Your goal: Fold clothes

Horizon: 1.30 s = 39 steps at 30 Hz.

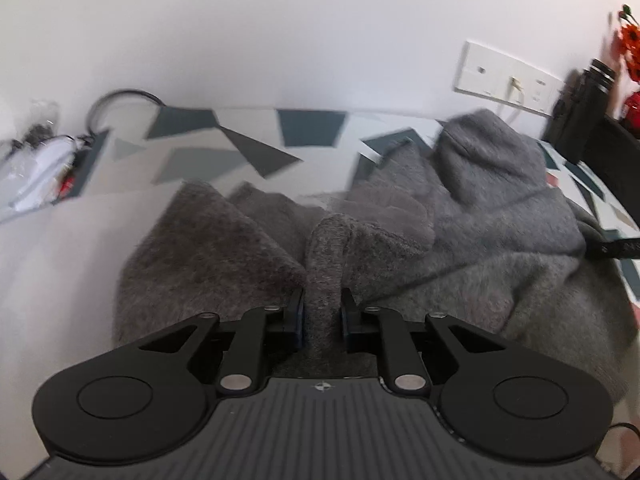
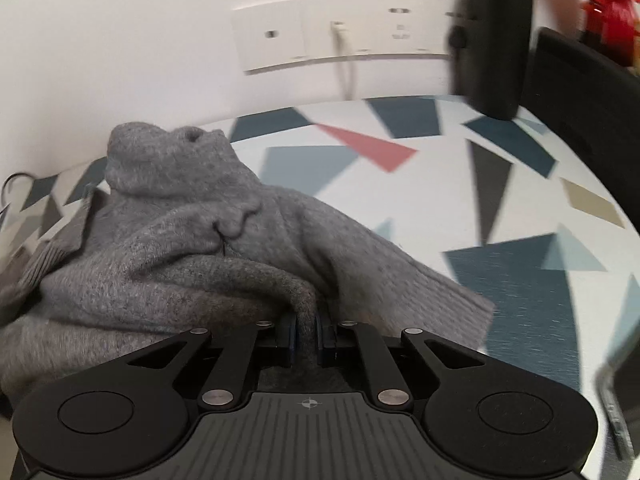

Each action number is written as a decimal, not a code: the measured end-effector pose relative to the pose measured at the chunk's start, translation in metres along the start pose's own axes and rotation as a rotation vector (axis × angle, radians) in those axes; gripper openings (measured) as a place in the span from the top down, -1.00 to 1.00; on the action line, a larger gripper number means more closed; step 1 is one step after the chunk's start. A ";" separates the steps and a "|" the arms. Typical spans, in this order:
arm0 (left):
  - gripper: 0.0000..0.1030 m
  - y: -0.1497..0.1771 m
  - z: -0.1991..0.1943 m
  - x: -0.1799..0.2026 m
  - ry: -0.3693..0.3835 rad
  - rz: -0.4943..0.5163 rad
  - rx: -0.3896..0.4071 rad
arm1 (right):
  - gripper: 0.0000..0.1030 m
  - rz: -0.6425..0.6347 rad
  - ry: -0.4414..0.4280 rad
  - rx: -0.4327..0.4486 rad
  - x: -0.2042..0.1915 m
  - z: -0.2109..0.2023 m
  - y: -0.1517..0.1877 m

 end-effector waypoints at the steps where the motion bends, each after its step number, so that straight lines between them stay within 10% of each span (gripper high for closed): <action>1: 0.68 0.003 0.001 0.006 0.012 0.021 -0.008 | 0.53 -0.001 0.004 -0.003 0.000 -0.002 0.001; 14: 0.66 0.011 0.014 0.008 0.077 0.029 -0.060 | 0.02 -0.119 -0.003 -0.015 -0.030 -0.026 0.024; 39: 0.62 0.006 0.025 0.014 0.092 0.137 -0.104 | -0.05 -0.167 0.075 -0.063 -0.031 0.000 0.027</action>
Point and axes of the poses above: each gripper's, at about its wrist camera, not at the fingertips, and z roughly the way its jaws point, x to its right, y to its underside, the point moved 4 cm from there along z, roughly the way its jaws point, and after that the axes turned 7 degrees about -y, right-handed, at the moved point
